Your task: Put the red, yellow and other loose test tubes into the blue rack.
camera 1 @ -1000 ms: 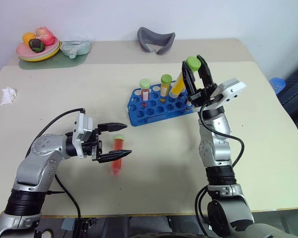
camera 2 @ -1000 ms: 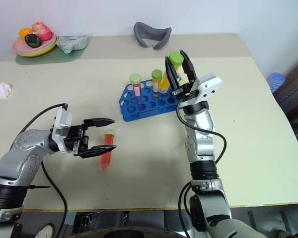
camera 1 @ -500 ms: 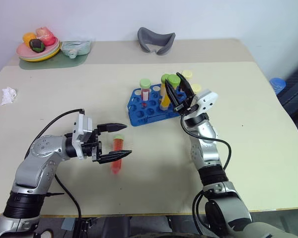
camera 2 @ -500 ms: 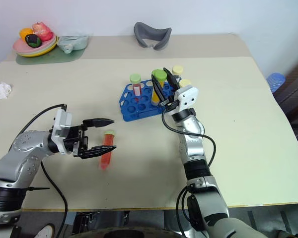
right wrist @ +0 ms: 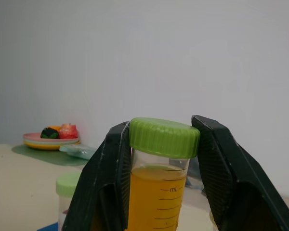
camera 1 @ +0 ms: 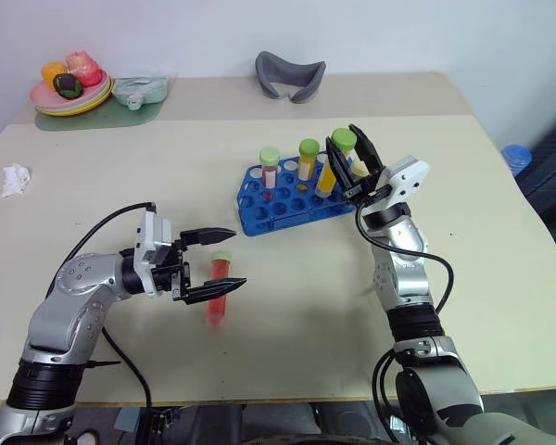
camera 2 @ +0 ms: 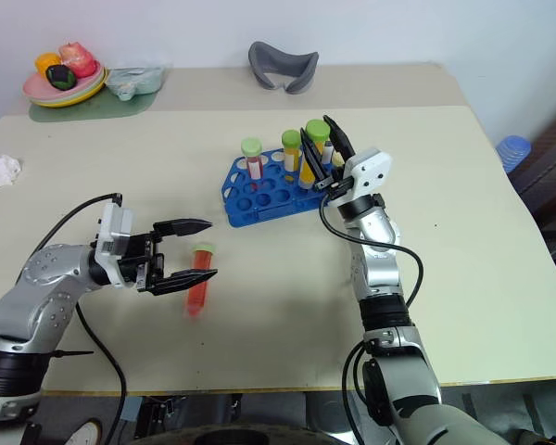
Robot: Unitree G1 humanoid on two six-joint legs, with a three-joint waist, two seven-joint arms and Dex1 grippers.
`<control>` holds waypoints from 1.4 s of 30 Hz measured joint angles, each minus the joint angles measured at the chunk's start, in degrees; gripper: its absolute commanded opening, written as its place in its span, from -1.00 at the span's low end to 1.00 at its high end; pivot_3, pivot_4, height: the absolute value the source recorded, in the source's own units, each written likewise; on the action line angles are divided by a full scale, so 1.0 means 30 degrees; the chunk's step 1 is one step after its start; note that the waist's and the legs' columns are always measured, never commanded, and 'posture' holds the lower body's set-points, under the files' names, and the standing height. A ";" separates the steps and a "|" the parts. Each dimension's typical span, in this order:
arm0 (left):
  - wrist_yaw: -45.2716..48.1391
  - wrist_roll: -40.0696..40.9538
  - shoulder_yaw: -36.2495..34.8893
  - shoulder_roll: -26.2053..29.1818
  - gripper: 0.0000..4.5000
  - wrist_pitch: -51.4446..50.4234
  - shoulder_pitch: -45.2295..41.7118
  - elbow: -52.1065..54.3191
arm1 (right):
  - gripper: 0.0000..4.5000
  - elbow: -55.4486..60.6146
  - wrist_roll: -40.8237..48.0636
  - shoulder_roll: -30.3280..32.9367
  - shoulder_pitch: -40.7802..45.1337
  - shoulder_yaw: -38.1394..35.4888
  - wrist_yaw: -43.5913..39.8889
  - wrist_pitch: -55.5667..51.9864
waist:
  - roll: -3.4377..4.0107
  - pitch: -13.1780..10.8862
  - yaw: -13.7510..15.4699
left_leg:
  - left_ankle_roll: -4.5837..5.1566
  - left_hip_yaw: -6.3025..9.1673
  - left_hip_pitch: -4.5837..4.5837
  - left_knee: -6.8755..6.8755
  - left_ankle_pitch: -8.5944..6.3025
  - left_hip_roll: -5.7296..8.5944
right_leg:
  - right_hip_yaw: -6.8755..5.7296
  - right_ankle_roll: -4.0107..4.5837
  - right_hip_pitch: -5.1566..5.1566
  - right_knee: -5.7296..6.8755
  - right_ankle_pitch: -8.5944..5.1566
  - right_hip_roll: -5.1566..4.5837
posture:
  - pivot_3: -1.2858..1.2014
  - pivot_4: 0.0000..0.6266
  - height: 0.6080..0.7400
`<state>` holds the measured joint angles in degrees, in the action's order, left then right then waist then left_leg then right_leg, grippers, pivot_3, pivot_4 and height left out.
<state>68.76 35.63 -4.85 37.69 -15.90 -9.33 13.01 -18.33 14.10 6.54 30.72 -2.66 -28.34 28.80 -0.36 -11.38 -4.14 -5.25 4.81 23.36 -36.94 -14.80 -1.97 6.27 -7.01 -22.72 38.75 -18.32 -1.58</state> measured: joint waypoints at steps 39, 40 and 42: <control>-0.0134 0.0036 -0.0218 0.0207 1.00 -0.0246 0.0611 0.0419 | -0.27 -0.4852 -0.0590 -0.0282 0.0550 -0.0230 -0.0463 0.2220 | -0.0002 0.0001 0.0003 | -0.0006 -0.0001 -0.0021 -0.0028 0.0003 0.0002 | 0.0002 0.0001 0.0010 0.0057 -0.0001 0.0000 | 0.03 -0.52 1.00; -0.0153 0.0037 -0.0241 0.0206 1.00 -0.0268 0.0618 0.0470 | -0.27 -0.4916 -0.0639 -0.0260 0.0550 -0.0257 -0.0464 0.2279 | -0.0002 0.0001 0.0005 | -0.0007 -0.0001 -0.0021 -0.0028 0.0004 0.0002 | 0.0002 0.0001 0.0010 0.0057 -0.0001 0.0000 | 0.03 -0.52 1.00; -0.0179 0.0037 -0.0306 0.0206 1.00 -0.0297 0.0623 0.0565 | -0.27 -0.4927 -0.0653 -0.0246 0.0550 -0.0264 -0.0493 0.2312 | -0.0002 0.0001 0.0005 | -0.0007 -0.0001 -0.0021 -0.0029 0.0004 0.0002 | 0.0002 0.0001 0.0011 0.0057 -0.0001 0.0000 | 0.03 -0.52 1.00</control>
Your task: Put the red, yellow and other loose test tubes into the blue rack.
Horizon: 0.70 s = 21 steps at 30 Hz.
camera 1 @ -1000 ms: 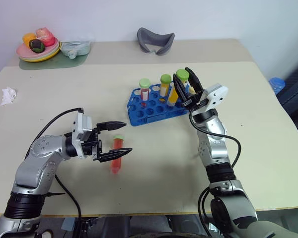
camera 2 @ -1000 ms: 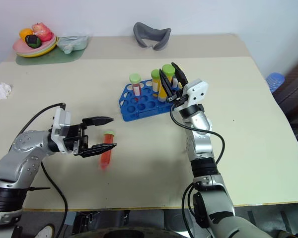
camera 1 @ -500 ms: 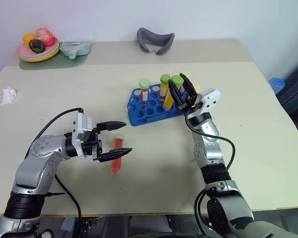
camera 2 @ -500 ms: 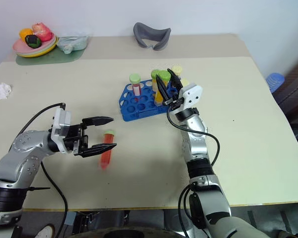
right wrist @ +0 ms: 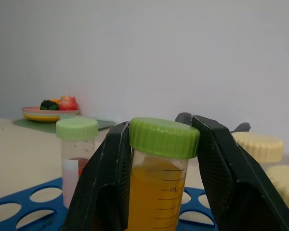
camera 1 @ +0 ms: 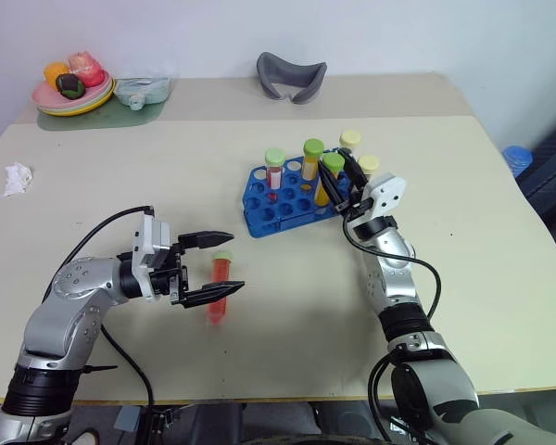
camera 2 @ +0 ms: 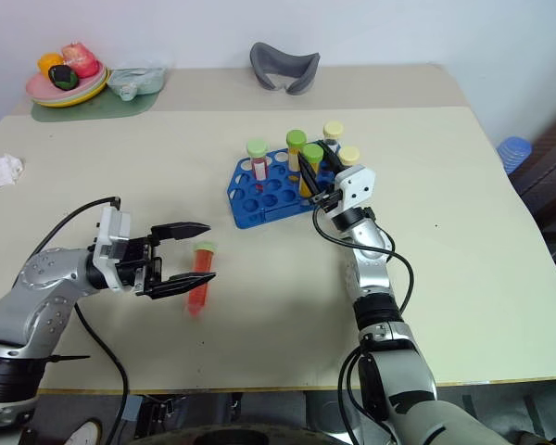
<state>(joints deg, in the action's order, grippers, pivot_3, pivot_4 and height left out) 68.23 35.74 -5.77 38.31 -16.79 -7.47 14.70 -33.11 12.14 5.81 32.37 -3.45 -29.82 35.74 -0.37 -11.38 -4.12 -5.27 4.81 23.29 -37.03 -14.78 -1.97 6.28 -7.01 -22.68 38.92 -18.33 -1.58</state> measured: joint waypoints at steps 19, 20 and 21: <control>-0.2818 0.0356 -0.0378 -0.1078 1.00 -0.0764 0.0367 0.0739 | 0.99 0.6278 -0.0730 0.0974 -0.2569 0.0466 0.1786 -0.4826 | 0.0000 0.0000 0.0050 | -0.0002 0.0010 0.0006 -0.0004 0.0001 0.0002 | 0.0001 -0.0001 -0.0002 0.0009 -0.0002 -0.0007 | 0.03 -0.52 1.00; -0.3472 0.0347 -0.0504 -0.1206 1.00 -0.0978 0.0355 0.0956 | 0.99 0.8177 -0.0317 0.1399 -0.3099 0.0713 0.1621 -0.6458 | 0.0001 0.0000 0.0036 | -0.0002 0.0012 0.0004 -0.0003 0.0001 0.0001 | 0.0002 0.0000 -0.0004 0.0016 -0.0002 -0.0005 | 0.03 -0.52 1.00; -0.3890 0.0332 -0.0591 -0.1212 1.00 -0.1062 0.0366 0.1101 | 0.99 0.9516 0.0031 0.1818 -0.3411 0.0835 0.1491 -0.7615 | 0.0001 0.0000 0.0033 | -0.0002 0.0016 0.0002 -0.0004 0.0001 -0.0001 | 0.0002 0.0000 -0.0004 0.0017 -0.0002 0.0002 | 0.03 -0.52 1.00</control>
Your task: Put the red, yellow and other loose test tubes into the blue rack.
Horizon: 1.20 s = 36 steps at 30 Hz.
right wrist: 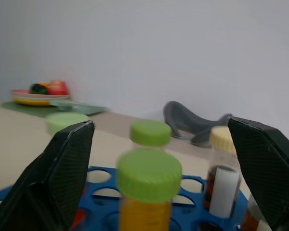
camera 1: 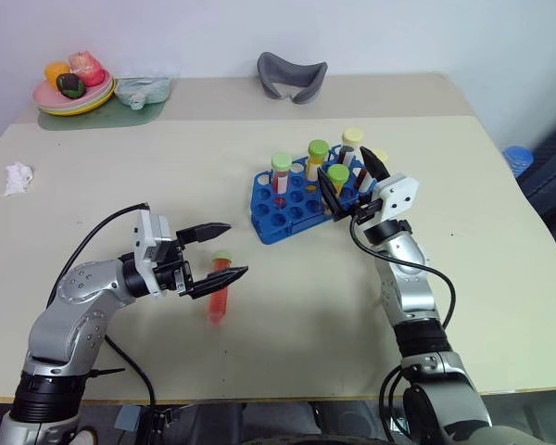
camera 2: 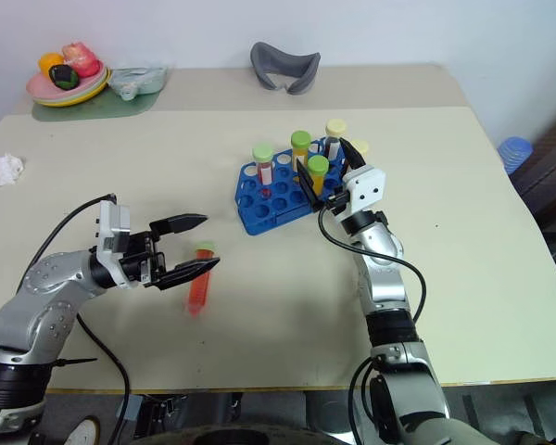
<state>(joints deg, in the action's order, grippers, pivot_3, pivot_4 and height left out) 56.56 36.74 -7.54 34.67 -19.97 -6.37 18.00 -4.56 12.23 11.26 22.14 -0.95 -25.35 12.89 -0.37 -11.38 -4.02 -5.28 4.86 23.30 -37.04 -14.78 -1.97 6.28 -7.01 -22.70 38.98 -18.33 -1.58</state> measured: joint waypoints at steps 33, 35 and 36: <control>-2.1200 1.6905 -0.4461 0.4526 1.00 -2.3625 -0.5803 0.0677 | 0.99 0.5707 0.5181 1.2038 -0.1259 0.1368 -1.5173 -0.9670 | -0.0140 -0.0038 0.0071 | 0.0008 0.0037 -0.0014 -0.0055 -0.0007 0.0019 | -0.0019 -0.0019 0.0064 -0.0031 -0.0009 -0.0029 | 0.03 -0.52 1.00; -2.3823 2.0380 -0.2477 0.6928 1.00 -2.1804 -0.5467 0.0276 | 0.99 0.5436 0.5125 1.1725 -0.1015 0.1502 -1.5307 -0.9589 | -0.0147 -0.0040 0.0076 | 0.0005 0.0040 -0.0012 -0.0043 -0.0008 0.0014 | -0.0019 -0.0019 0.0056 -0.0030 -0.0011 -0.0035 | 0.03 -0.52 1.00; -2.4897 2.1837 -0.1631 0.7883 1.00 -2.0982 -0.5351 0.0276 | 0.99 0.5390 0.5122 1.1613 -0.1010 0.1544 -1.5357 -0.9586 | -0.0142 -0.0039 0.0091 | 0.0004 0.0039 -0.0011 -0.0038 -0.0008 0.0014 | -0.0017 -0.0019 0.0058 -0.0037 -0.0010 -0.0042 | 0.03 -0.52 1.00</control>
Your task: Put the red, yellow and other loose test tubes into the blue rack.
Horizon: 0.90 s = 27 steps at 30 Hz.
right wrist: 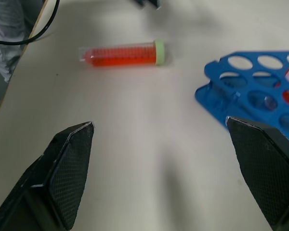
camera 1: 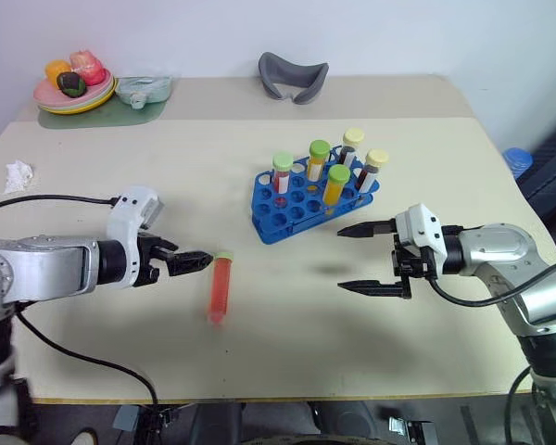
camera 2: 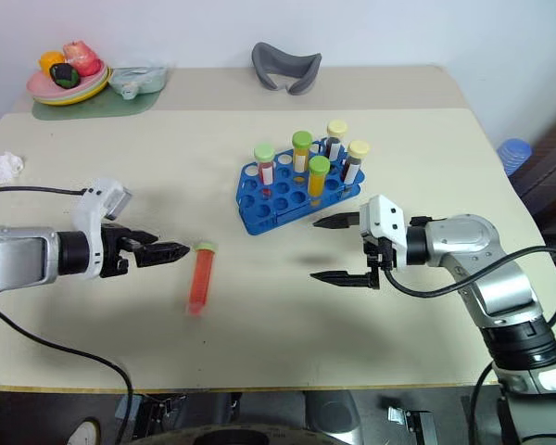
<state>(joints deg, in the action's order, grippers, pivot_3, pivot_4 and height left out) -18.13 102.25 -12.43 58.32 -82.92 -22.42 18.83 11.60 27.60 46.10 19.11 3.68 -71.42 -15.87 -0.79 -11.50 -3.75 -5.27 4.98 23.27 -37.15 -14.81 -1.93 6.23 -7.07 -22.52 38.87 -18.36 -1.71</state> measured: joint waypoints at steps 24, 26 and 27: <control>-0.6214 0.3263 0.8025 0.0202 1.00 0.4589 -0.3946 -0.2979 | 0.99 0.2219 -0.0083 -0.0980 -0.1959 -0.0004 0.2354 -0.0856 | 0.0006 0.0006 0.0424 | -0.0018 -0.0021 0.0015 -0.0009 0.0014 0.0020 | 0.0000 0.0001 -0.0016 0.0002 -0.0001 0.0016 | 0.03 -0.52 1.00; -0.6180 0.3217 0.8807 0.0197 1.00 0.4127 -0.4312 -0.3251 | 0.99 0.2488 -0.0089 -0.1104 -0.2067 -0.0010 0.2662 -0.0858 | 0.0005 0.0007 0.0420 | -0.0019 -0.0021 0.0014 -0.0014 0.0014 0.0020 | 0.0000 0.0001 -0.0013 0.0002 -0.0001 0.0018 | 0.03 -0.52 1.00; -0.6116 0.3143 0.9088 0.0080 1.00 0.3942 -0.4632 -0.3286 | 0.99 0.2603 -0.0091 -0.1140 -0.2103 -0.0010 0.2784 -0.0872 | 0.0002 0.0008 0.0440 | -0.0021 -0.0016 0.0014 -0.0015 0.0015 0.0020 | -0.0002 0.0001 -0.0009 0.0003 -0.0001 0.0017 | 0.03 -0.52 1.00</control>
<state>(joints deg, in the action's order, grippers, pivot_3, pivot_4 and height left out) -36.48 111.68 14.83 58.56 -71.09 -36.31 8.97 19.41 27.32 42.68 12.80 3.65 -63.06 -18.48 -0.79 -11.47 -2.43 -5.33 4.93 23.31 -37.20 -14.76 -1.87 6.23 -7.06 -22.55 38.88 -18.36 -1.65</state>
